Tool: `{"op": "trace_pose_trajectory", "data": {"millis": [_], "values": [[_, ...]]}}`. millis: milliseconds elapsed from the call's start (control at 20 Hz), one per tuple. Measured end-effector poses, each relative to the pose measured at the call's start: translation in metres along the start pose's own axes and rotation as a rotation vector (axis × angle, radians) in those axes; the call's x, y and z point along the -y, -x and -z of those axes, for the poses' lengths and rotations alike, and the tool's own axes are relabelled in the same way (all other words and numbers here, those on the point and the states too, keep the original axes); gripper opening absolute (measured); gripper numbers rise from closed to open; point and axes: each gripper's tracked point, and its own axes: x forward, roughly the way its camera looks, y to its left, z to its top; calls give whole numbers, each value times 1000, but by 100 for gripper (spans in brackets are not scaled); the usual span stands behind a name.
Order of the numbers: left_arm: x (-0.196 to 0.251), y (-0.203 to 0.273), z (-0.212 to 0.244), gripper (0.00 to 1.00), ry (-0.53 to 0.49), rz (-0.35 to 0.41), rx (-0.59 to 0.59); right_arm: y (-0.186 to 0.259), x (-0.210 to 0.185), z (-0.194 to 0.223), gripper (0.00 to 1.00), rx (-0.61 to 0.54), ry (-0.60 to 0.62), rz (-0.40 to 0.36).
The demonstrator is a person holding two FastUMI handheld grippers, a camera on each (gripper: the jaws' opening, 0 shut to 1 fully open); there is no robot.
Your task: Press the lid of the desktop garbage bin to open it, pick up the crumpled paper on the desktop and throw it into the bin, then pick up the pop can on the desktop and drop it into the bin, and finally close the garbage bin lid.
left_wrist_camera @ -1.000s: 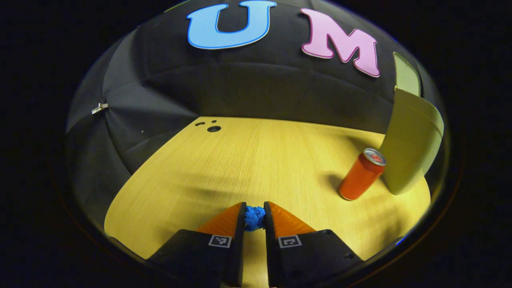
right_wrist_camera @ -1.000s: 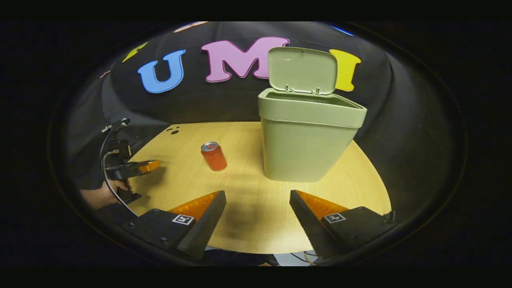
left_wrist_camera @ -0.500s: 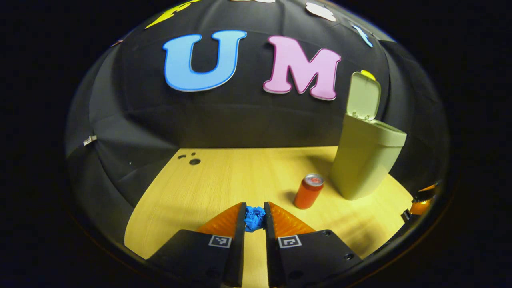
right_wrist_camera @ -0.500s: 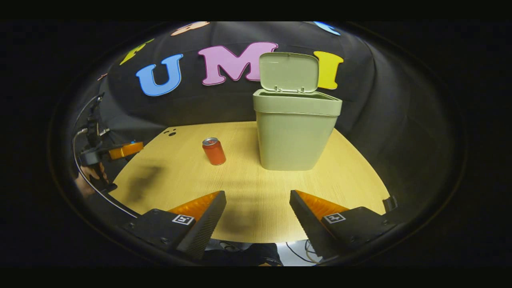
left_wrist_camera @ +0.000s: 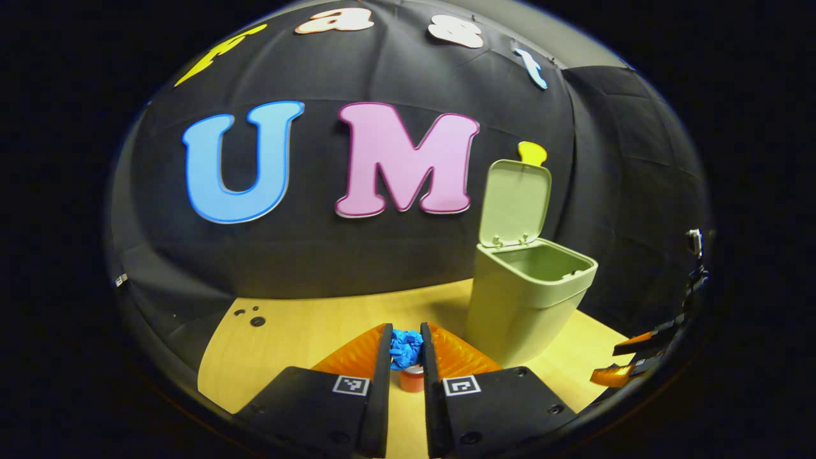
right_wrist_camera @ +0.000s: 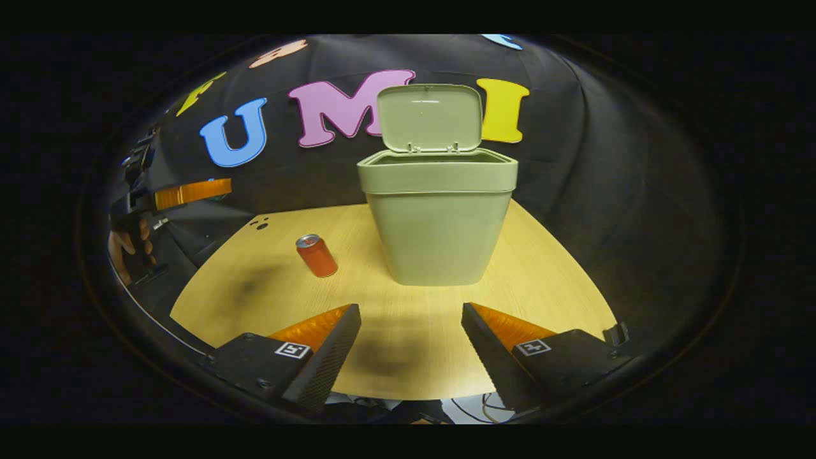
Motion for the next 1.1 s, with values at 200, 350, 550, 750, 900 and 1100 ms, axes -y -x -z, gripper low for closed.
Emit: {"op": "trace_pose_trajectory", "data": {"millis": [200, 350, 550, 750, 900, 1100], "values": [[57, -37, -26, 30, 37, 68, 31, -16, 29, -7, 99, 1, -10, -23], [93, -64, -38, 28, 54, 110, 42, -29, 42, -6, 99, -17, -10, -56], [129, -95, -54, 28, 63, 136, 51, -45, 45, -4, 99, -47, -1, -124], [155, -118, -61, 28, 30, 161, 49, -53, 36, -8, 100, -47, 7, -221], [169, -129, -55, 31, 11, 167, 18, -55, 35, -6, 99, -60, 17, -250], [182, -137, -50, 36, 1, 180, -5, -56, 37, -9, 99, -53, 17, -257]]}}
